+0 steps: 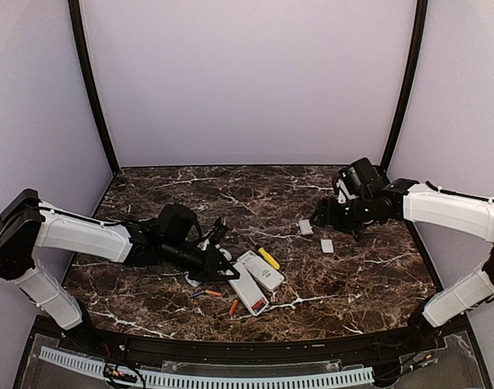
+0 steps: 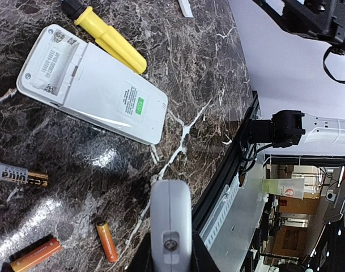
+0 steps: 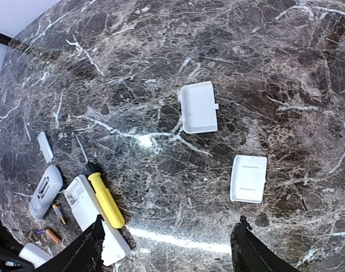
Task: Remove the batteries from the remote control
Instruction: Place the remote control without the battery cover at the center of the board.
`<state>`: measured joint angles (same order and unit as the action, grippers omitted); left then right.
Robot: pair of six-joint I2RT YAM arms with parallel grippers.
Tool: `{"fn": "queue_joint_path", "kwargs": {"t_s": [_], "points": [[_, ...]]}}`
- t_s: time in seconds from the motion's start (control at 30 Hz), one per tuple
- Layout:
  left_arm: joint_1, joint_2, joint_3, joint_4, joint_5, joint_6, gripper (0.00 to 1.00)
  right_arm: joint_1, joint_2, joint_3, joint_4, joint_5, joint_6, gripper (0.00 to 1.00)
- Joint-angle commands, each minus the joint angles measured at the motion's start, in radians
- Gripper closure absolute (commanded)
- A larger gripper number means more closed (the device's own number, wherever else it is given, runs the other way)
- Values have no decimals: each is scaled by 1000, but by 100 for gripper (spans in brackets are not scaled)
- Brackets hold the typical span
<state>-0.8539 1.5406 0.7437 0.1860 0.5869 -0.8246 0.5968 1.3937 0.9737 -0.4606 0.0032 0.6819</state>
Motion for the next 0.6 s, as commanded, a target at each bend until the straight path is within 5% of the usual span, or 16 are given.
{"fn": "queue_joint_path", "kwargs": {"t_s": [0.0,0.57], "points": [[-4,45,20,5,18,3,96,14,-36,-12,73,-45,-28,26],[-3,138,69,-76,15,78,77,27,-4,13,76,-49,-28,26]]}}
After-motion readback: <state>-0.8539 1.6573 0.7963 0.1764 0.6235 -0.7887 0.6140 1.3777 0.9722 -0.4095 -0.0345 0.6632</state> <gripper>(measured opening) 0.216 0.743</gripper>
